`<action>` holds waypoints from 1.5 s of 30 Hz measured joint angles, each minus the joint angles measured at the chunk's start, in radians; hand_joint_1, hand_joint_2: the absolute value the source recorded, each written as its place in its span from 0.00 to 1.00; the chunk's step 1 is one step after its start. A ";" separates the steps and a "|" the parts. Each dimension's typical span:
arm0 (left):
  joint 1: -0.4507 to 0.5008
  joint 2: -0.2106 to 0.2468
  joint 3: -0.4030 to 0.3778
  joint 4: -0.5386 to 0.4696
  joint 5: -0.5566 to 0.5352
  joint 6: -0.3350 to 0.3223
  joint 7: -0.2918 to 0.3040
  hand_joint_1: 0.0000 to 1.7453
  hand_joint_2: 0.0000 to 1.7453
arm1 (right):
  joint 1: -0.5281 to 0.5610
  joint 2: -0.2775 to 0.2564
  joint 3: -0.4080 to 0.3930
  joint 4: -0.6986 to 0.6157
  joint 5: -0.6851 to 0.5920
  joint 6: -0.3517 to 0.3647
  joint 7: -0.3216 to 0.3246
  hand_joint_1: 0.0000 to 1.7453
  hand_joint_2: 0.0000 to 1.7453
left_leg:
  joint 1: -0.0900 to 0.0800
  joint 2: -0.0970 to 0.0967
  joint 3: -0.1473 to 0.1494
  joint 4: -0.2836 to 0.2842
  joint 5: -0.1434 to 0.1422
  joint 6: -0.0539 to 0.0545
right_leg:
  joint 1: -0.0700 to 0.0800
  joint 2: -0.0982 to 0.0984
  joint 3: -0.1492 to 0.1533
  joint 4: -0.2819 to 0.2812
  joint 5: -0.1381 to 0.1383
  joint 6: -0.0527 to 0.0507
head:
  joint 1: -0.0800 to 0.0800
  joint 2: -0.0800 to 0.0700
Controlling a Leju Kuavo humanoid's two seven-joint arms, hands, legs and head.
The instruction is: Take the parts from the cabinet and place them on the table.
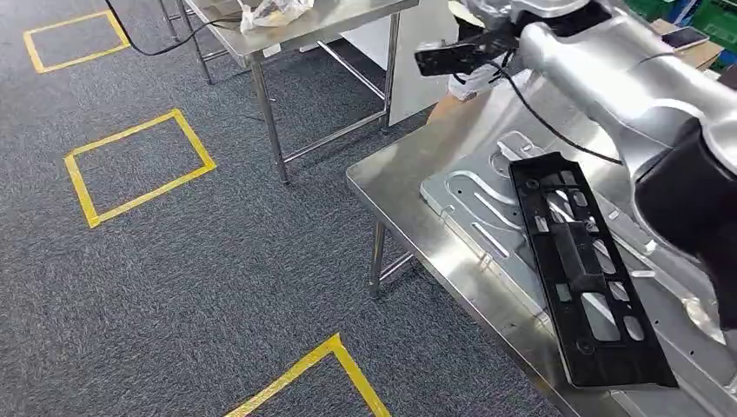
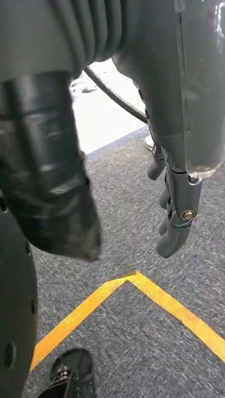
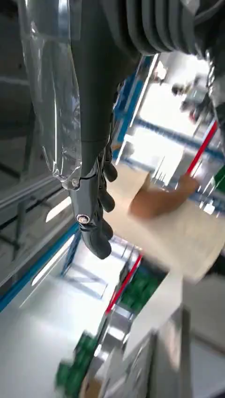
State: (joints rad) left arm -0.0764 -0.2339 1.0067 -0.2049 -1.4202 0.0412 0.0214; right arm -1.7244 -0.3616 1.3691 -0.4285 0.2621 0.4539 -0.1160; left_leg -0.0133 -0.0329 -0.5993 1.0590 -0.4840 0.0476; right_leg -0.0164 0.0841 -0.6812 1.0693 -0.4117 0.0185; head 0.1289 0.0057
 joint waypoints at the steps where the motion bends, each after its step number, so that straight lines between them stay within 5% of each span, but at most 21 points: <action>1: 0.000 0.000 0.001 0.000 0.000 0.000 0.001 0.00 0.00 | -0.001 0.009 -0.005 -0.012 -0.002 -0.003 0.002 0.00 0.00 | 0.000 -0.002 0.000 0.000 0.000 0.000 | 0.001 -0.002 0.000 0.000 0.000 0.000 | 0.000 0.000; 10: 0.003 -0.005 0.005 0.000 0.003 0.008 0.005 0.00 0.00 | 0.004 0.018 -0.036 -0.113 -0.012 -0.034 0.011 0.00 0.00 | 0.001 -0.009 -0.002 0.000 0.002 0.000 | 0.001 -0.008 0.001 -0.003 0.000 0.000 | 0.000 0.000; 15: 0.003 -0.009 0.006 0.000 0.002 0.011 0.003 0.00 0.00 | 0.072 -0.019 -0.079 -0.250 -0.029 -0.089 -0.008 0.00 0.00 | 0.001 -0.009 -0.002 0.000 0.002 0.000 | 0.001 -0.008 0.002 -0.004 0.000 0.000 | 0.000 0.000; 16: 0.003 -0.009 0.006 0.000 -0.002 0.011 0.003 0.00 1.00 | 0.095 -0.028 -0.092 -0.286 -0.030 -0.103 -0.008 0.00 0.00 | 0.001 -0.009 -0.002 0.000 0.002 0.000 | 0.001 -0.008 0.002 -0.004 0.000 0.000 | 0.000 0.000; 23: 0.003 -0.012 0.005 0.000 -0.006 0.011 0.000 0.00 1.00 | 0.272 -0.057 -0.180 -0.469 0.016 -0.208 -0.006 0.00 0.00 | -0.001 -0.008 -0.005 0.005 0.004 0.005 | -0.006 -0.005 0.003 -0.010 0.007 0.009 | 0.000 0.000; 25: 0.003 -0.017 0.005 0.000 -0.006 0.011 0.000 0.00 1.00 | 0.292 -0.058 -0.201 -0.495 0.025 -0.208 -0.006 0.00 0.00 | 0.004 -0.001 0.000 -0.013 0.016 0.015 | 0.000 0.003 0.003 -0.017 0.012 0.018 | 0.000 0.000; 27: 0.004 -0.019 0.005 0.000 -0.007 0.011 0.000 0.00 1.00 | 0.301 -0.066 -0.220 -0.510 0.027 -0.207 -0.008 0.00 0.00 | 0.010 0.006 0.009 -0.038 0.031 0.023 | 0.003 -0.046 -0.012 0.021 -0.026 0.020 | 0.005 0.000; 28: 0.005 -0.020 0.005 0.000 -0.006 0.011 -0.001 0.00 1.00 | 0.307 -0.066 -0.230 -0.516 0.029 -0.208 -0.011 0.00 0.00 | 0.011 0.007 0.008 -0.043 0.034 0.026 | 0.001 -0.065 -0.044 0.096 -0.076 0.026 | 0.004 0.000; 29: 0.006 -0.020 0.005 0.000 -0.006 0.011 -0.001 0.00 0.00 | 0.323 -0.066 -0.240 -0.525 0.036 -0.212 -0.023 0.00 0.00 | 0.012 0.007 0.008 -0.043 0.035 0.026 | -0.001 -0.072 -0.070 0.165 -0.110 0.029 | 0.004 0.000; 31: 0.009 -0.020 0.005 0.000 -0.006 0.011 0.000 0.00 0.00 | 0.380 -0.060 -0.268 -0.549 0.078 -0.240 -0.041 0.00 0.00 | 0.015 0.006 0.008 -0.042 0.035 0.025 | -0.009 -0.074 -0.101 0.256 -0.141 0.038 | 0.004 0.000; 33: 0.010 -0.021 0.005 0.000 -0.004 0.012 0.001 0.00 0.00 | 0.452 -0.048 -0.296 -0.584 0.121 -0.269 -0.047 0.00 0.00 | 0.019 -0.003 0.009 -0.040 0.034 0.020 | -0.017 -0.074 -0.055 0.185 -0.091 0.044 | 0.004 0.000; 34: 0.010 -0.023 0.005 0.000 -0.004 0.012 0.004 0.00 0.00 | 0.486 -0.034 -0.313 -0.611 0.147 -0.286 -0.048 0.00 1.00 | 0.021 -0.009 0.009 -0.036 0.031 0.012 | -0.020 -0.072 -0.005 0.098 -0.049 0.045 | 0.004 0.000; 35: 0.010 -0.023 0.005 0.000 -0.003 0.013 0.006 0.00 0.00 | 0.515 -0.022 -0.322 -0.631 0.167 -0.297 -0.048 0.00 1.00 | 0.022 -0.013 0.009 -0.030 0.027 0.006 | -0.026 -0.059 0.046 0.005 -0.015 0.046 | 0.004 0.000; 36: 0.010 -0.025 0.005 0.000 -0.003 0.014 0.008 0.00 0.00 | 0.541 -0.013 -0.330 -0.647 0.188 -0.307 -0.045 0.00 1.00 | 0.023 -0.013 0.002 -0.027 0.024 -0.001 | -0.028 -0.024 0.066 -0.022 -0.042 0.043 | 0.004 0.000; 39: 0.006 -0.029 0.005 0.001 -0.001 0.015 0.011 0.00 0.00 | 0.613 0.035 -0.331 -0.692 0.223 -0.324 -0.034 0.00 1.00 | 0.030 -0.029 -0.002 -0.026 0.029 -0.024 | -0.007 -0.052 0.062 -0.022 -0.037 0.019 | 0.004 0.000; 41: 0.005 -0.032 0.005 0.001 -0.001 0.016 0.013 0.00 0.00 | 0.639 0.060 -0.332 -0.708 0.236 -0.333 -0.026 0.00 1.00 | 0.030 -0.037 -0.007 -0.023 0.022 -0.038 | -0.017 -0.071 0.071 -0.038 -0.030 -0.003 | 0.004 0.000; 43: 0.005 -0.032 0.005 0.001 -0.001 0.018 0.016 0.00 0.00 | 0.649 0.074 -0.333 -0.717 0.247 -0.340 -0.025 0.00 1.00 | 0.028 0.007 -0.042 0.061 -0.028 -0.041 | -0.014 -0.092 0.076 -0.043 -0.031 -0.023 | 0.000 0.000; 45: 0.006 -0.032 0.005 0.001 -0.002 0.018 0.020 0.00 0.00 | 0.670 0.086 -0.337 -0.717 0.257 -0.341 -0.025 0.00 1.00 | 0.032 0.017 -0.117 0.210 -0.087 -0.046 | -0.009 -0.111 0.077 -0.043 -0.033 -0.027 | 0.001 0.000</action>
State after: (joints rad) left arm -0.0699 -0.2659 1.0121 -0.2041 -1.4218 0.0595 0.0416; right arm -1.0542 -0.2755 1.0319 -1.1456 0.5192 0.1133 -0.1411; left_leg 0.0185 -0.0163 -0.7165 1.2689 -0.5715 0.0015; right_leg -0.0257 -0.0268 -0.6040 1.0263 -0.4444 -0.0082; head 0.1297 0.0057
